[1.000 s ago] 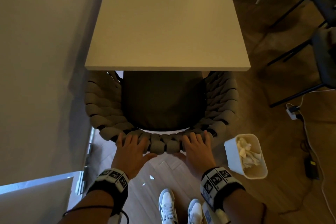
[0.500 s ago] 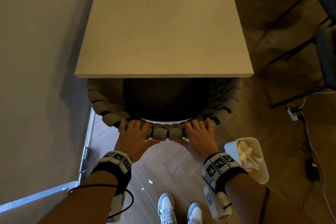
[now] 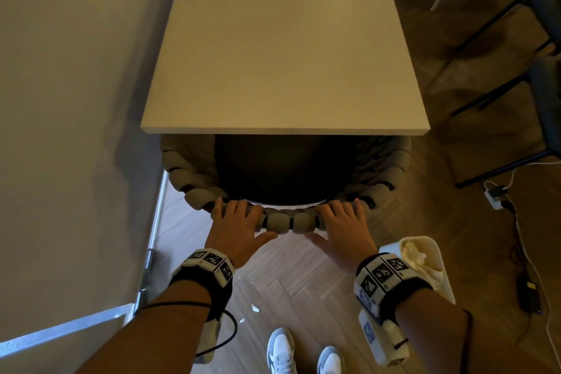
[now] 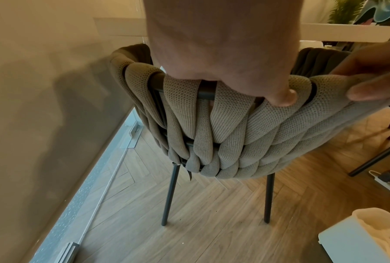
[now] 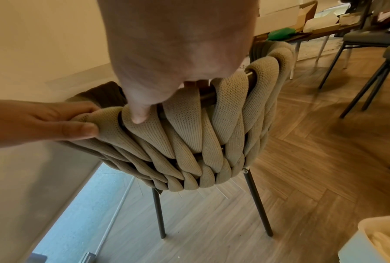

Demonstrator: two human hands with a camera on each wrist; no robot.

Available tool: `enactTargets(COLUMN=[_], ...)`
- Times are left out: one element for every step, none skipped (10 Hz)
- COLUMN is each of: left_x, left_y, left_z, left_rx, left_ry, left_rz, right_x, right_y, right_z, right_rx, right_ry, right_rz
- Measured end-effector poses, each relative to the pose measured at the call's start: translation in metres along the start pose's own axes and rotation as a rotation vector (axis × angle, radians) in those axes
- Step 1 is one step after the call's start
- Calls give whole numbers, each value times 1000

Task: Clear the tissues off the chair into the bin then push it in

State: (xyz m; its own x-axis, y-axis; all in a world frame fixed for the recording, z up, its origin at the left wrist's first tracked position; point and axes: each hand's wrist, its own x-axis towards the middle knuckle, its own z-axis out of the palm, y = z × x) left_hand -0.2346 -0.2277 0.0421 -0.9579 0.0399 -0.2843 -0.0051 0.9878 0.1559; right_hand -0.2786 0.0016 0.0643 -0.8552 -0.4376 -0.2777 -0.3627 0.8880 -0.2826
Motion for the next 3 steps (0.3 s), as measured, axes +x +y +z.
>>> enactTargets(left_x=[-20, -59, -121], left_y=[1, -9, -9], left_z=[-7, -24, -15], left_rx=[-20, -22, -51], left_ry=[73, 138, 199], left_rz=[-30, -131, -140], right_x=[-12, -21, -38], right_y=[-11, -29, -51], right_z=[-20, -64, -135], right_rx=[116, 319, 550], right_ry=[49, 202, 423], right_rz=[-40, -59, -189])
